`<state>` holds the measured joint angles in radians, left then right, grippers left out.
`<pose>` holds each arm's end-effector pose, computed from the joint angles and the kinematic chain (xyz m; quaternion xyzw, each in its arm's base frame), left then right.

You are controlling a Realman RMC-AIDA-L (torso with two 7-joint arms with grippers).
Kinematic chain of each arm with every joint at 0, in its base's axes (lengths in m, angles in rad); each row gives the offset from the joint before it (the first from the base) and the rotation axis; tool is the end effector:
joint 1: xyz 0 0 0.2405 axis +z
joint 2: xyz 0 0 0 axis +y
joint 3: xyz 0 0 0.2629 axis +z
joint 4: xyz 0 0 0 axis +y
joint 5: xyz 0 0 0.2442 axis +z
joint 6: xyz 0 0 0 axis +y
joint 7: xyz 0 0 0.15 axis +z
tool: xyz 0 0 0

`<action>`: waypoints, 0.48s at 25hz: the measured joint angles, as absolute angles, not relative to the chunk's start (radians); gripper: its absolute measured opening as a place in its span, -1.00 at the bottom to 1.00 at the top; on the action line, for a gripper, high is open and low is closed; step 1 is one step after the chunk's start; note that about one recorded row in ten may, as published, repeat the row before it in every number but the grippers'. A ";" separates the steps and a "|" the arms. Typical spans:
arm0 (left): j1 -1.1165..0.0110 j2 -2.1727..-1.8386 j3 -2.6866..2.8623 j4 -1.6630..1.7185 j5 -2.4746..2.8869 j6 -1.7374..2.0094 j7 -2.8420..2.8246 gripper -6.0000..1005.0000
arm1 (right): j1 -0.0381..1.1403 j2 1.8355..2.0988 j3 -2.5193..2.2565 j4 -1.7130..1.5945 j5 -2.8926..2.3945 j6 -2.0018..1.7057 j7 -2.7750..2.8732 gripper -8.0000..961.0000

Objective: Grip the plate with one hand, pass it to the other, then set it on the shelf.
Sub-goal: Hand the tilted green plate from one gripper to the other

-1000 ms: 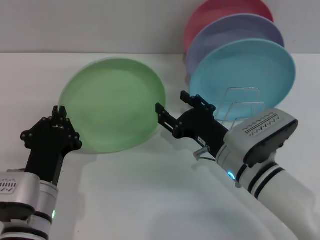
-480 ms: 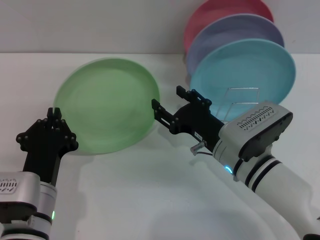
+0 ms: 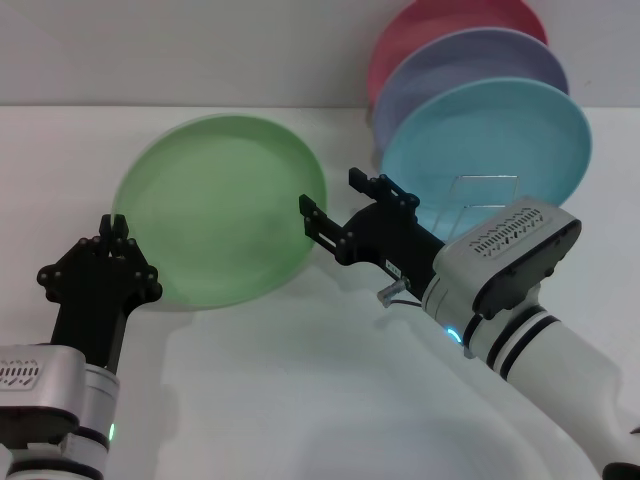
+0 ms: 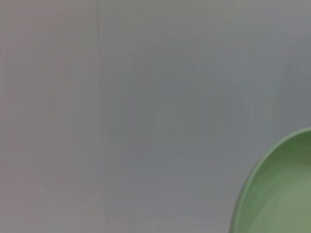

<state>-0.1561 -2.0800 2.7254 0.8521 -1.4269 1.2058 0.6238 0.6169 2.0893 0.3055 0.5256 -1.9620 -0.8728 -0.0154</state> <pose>-0.2706 0.2681 -0.1164 -0.6694 -0.2528 -0.2568 0.6496 0.2169 0.3550 -0.1701 -0.8376 0.2135 0.3031 0.4012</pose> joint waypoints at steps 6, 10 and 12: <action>-0.156 -2.080 2.730 0.858 -1.424 1.206 0.624 -0.81 | 0.617 2.089 0.304 0.526 -1.962 -0.873 -0.015 0.36; -0.152 -2.080 2.733 0.859 -1.419 1.208 0.624 -0.81 | 0.617 2.089 0.307 0.525 -1.962 -0.873 -0.015 0.35; -0.151 -2.080 2.737 0.859 -1.417 1.210 0.624 -0.81 | 0.617 2.089 0.309 0.524 -1.962 -0.873 -0.015 0.34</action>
<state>-0.1507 -2.0800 2.7366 0.8591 -1.4174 1.2097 0.6244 0.6166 2.0893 0.3094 0.5241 -1.9618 -0.8727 -0.0154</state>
